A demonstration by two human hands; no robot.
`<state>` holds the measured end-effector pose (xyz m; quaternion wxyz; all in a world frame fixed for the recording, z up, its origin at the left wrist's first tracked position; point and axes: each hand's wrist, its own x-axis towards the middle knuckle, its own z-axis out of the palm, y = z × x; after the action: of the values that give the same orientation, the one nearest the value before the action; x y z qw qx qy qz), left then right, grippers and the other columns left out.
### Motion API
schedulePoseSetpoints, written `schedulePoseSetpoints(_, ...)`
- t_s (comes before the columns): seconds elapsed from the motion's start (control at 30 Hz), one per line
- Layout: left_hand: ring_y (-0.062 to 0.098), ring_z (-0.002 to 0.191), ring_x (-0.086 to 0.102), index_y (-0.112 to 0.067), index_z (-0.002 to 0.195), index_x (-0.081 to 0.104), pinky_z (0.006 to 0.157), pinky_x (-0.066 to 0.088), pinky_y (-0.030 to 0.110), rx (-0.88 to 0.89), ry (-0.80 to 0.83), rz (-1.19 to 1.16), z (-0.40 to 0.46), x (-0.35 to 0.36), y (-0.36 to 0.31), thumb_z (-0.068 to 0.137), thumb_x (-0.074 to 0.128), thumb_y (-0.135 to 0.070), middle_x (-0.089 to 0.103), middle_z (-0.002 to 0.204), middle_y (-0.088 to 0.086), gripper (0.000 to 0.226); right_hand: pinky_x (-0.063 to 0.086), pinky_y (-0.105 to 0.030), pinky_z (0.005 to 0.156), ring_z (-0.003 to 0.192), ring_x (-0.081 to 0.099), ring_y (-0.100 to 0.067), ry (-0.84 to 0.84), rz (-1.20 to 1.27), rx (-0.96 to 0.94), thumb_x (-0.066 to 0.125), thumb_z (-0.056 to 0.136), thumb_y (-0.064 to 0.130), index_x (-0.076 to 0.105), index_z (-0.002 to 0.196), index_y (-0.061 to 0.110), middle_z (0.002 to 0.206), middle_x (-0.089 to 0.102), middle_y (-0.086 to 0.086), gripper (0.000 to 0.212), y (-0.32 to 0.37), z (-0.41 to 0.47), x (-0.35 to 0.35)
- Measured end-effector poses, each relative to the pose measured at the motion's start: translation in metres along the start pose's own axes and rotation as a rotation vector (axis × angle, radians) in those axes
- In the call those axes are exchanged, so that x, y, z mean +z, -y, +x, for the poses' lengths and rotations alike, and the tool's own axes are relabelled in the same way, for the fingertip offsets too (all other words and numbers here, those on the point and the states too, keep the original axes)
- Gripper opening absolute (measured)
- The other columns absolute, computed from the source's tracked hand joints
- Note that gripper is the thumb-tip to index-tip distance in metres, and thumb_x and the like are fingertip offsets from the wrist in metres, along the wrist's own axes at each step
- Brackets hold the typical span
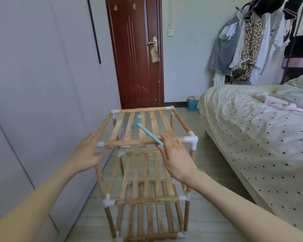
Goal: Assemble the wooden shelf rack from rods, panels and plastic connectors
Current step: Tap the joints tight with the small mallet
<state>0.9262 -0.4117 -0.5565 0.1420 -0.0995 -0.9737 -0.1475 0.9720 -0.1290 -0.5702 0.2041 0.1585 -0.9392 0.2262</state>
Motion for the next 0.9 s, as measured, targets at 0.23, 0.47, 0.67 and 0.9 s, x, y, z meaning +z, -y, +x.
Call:
schedulePoseSetpoints(0.23, 0.018, 0.146, 0.01, -0.015, 0.145, 0.028, 0.116, 0.015, 0.033, 0.084, -0.016, 0.039, -0.012, 0.008, 0.003, 0.085, 0.051, -0.01, 0.024, 0.155, 0.002, 0.065, -0.01, -0.032, 0.115, 0.135, -0.009, 0.0, 0.025, -0.127, -0.086, 0.02, 0.102, 0.036, 0.032, 0.142, 0.014, 0.157, 0.014, 0.003, 0.047, -0.027, 0.003, 0.033)
schedulePoseSetpoints(0.47, -0.005, 0.139, 0.002, -0.029, 0.149, 0.019, 0.117, 0.001, 0.022, 0.458, 0.082, -0.161, -0.029, 0.019, -0.088, 0.094, 0.046, -0.021, 0.017, 0.153, -0.014, 0.061, 0.039, -0.05, 0.1, 0.117, 0.05, -0.03, 0.084, -0.129, 0.342, 0.024, 0.101, 0.035, 0.04, 0.128, 0.011, 0.128, 0.05, -0.013, 0.04, -0.078, 0.036, -0.015)
schedulePoseSetpoints(0.67, 0.003, 0.135, -0.032, -0.029, 0.14, -0.025, 0.109, -0.026, 0.03, 0.569, 0.002, 0.15, -0.019, 0.047, -0.108, 0.097, 0.037, -0.024, -0.025, 0.15, -0.011, 0.076, 0.043, -0.028, 0.053, 0.058, 0.056, -0.02, -0.084, 0.136, 0.446, 0.032, 0.101, 0.026, 0.05, 0.085, 0.012, 0.077, 0.061, -0.007, 0.028, -0.074, 0.016, -0.042)
schedulePoseSetpoints(0.9, 0.016, 0.133, -0.038, -0.039, 0.125, -0.045, 0.108, -0.023, 0.041, 0.439, 0.032, 0.235, -0.002, 0.064, -0.114, 0.091, 0.044, -0.012, -0.038, 0.148, -0.004, 0.1, 0.029, -0.017, 0.045, 0.054, 0.046, -0.01, -0.065, 0.058, 0.397, 0.039, 0.099, 0.033, 0.059, 0.078, 0.012, 0.058, 0.049, 0.003, 0.036, -0.074, -0.035, -0.093)
